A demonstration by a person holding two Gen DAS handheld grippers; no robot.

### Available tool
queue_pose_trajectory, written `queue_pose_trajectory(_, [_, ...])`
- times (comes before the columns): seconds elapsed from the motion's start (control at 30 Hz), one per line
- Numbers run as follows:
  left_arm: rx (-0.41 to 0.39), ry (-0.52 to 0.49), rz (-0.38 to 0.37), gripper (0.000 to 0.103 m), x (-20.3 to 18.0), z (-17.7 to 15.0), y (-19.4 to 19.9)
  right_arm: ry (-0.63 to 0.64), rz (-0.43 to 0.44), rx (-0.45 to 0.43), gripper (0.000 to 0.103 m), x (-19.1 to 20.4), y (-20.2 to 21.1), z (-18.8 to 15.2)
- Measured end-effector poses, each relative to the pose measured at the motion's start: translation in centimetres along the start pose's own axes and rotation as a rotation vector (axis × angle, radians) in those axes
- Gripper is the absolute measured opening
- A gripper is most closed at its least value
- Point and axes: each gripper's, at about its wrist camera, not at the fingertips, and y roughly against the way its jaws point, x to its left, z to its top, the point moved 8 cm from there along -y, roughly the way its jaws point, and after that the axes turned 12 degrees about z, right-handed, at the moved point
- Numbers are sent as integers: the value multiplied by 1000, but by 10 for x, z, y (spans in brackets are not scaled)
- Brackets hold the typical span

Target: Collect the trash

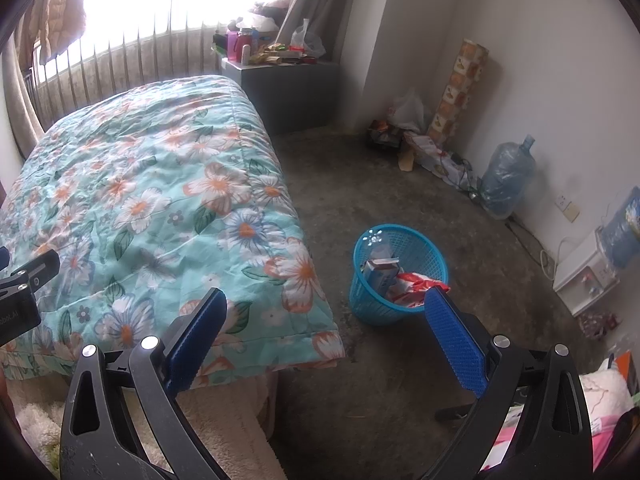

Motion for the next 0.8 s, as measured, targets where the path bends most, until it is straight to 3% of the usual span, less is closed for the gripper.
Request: queue_pose_trajectory(0.8, [-1, -1, -1, 97, 1, -1, 0, 3, 1, -6, 95, -3, 1, 5])
